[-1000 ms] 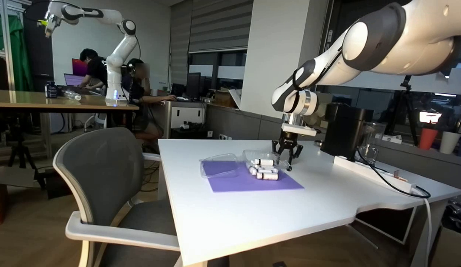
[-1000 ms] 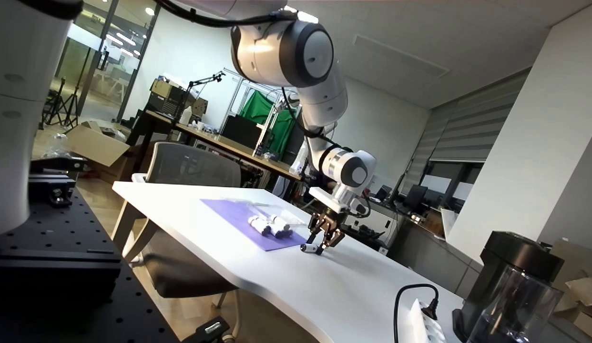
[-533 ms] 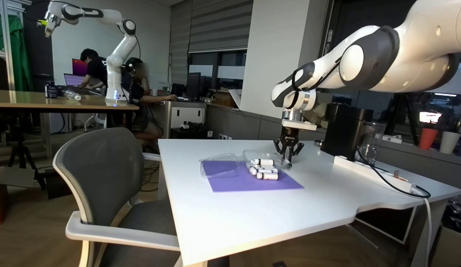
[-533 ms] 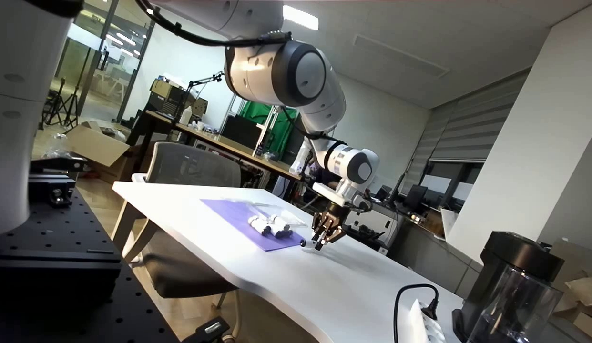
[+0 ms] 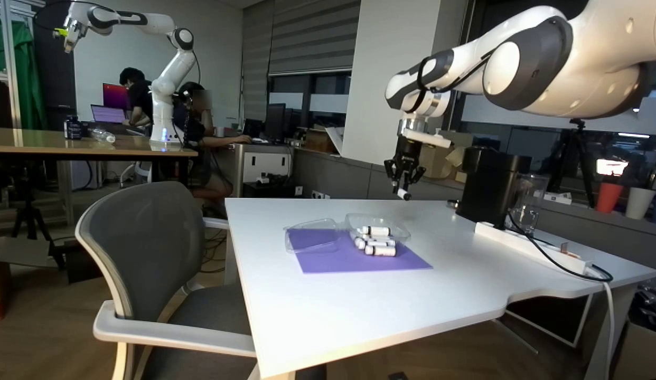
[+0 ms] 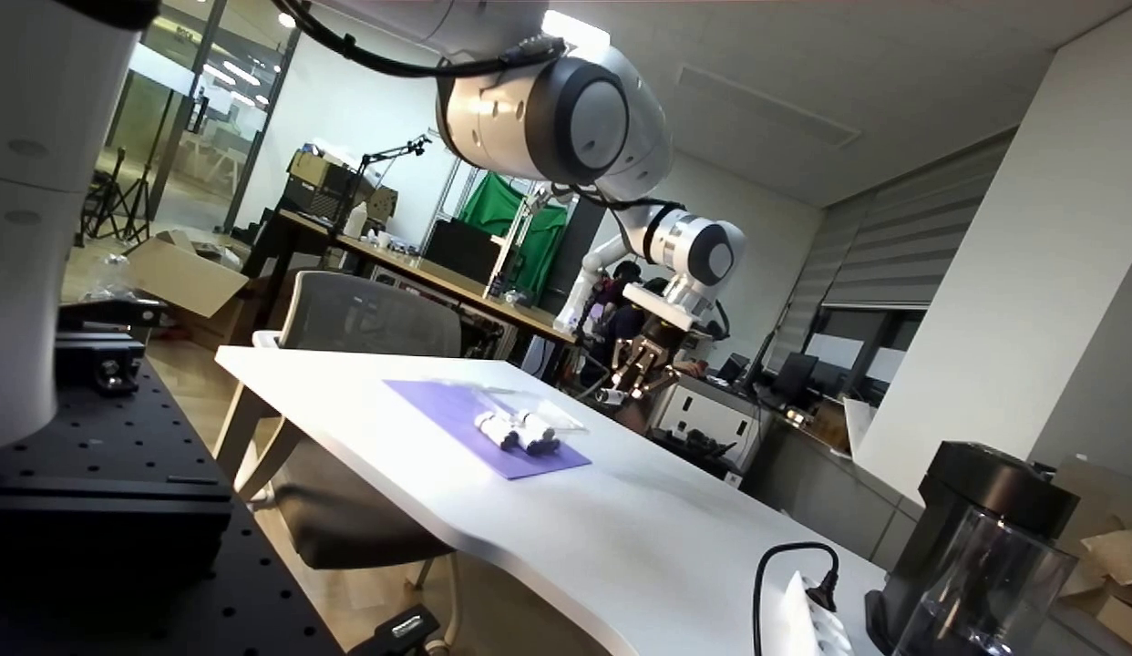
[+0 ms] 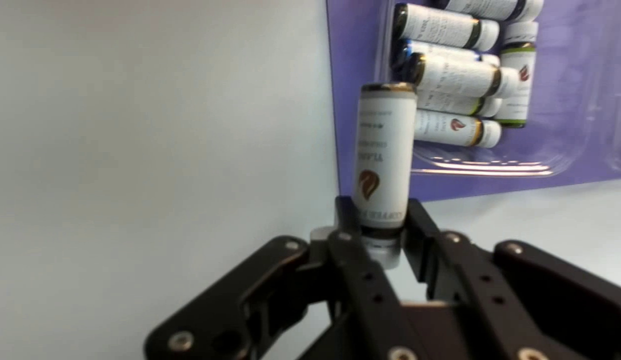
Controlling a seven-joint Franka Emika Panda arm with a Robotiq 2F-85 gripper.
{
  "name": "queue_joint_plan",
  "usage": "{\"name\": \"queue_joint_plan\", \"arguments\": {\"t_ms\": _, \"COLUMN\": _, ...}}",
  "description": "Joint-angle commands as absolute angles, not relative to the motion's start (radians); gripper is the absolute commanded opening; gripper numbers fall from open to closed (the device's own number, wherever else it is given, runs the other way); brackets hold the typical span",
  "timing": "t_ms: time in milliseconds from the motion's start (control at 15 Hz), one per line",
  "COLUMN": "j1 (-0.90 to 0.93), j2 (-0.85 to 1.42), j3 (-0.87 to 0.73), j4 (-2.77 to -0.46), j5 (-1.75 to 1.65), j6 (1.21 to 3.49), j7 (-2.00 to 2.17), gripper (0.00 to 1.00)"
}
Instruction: Take the bottle from the table and put it in the clear bowl then close the lid
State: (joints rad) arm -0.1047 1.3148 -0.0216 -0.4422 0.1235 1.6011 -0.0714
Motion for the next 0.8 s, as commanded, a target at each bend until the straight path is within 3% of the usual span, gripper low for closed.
{"name": "queue_joint_plan", "arguments": {"t_ms": 0, "j1": -0.078, "j2": 1.286, "j3": 0.002, "j4": -0.417, "j5": 0.111, "j6": 1.557, "j7": -0.177, "gripper": 0.07}}
{"name": "queue_joint_plan", "arguments": {"t_ms": 733, "j1": 0.002, "j2": 1.349, "j3": 0.007, "j4": -0.425, "j5": 0.110, "j6": 1.442, "j7": -0.314, "gripper": 0.07}}
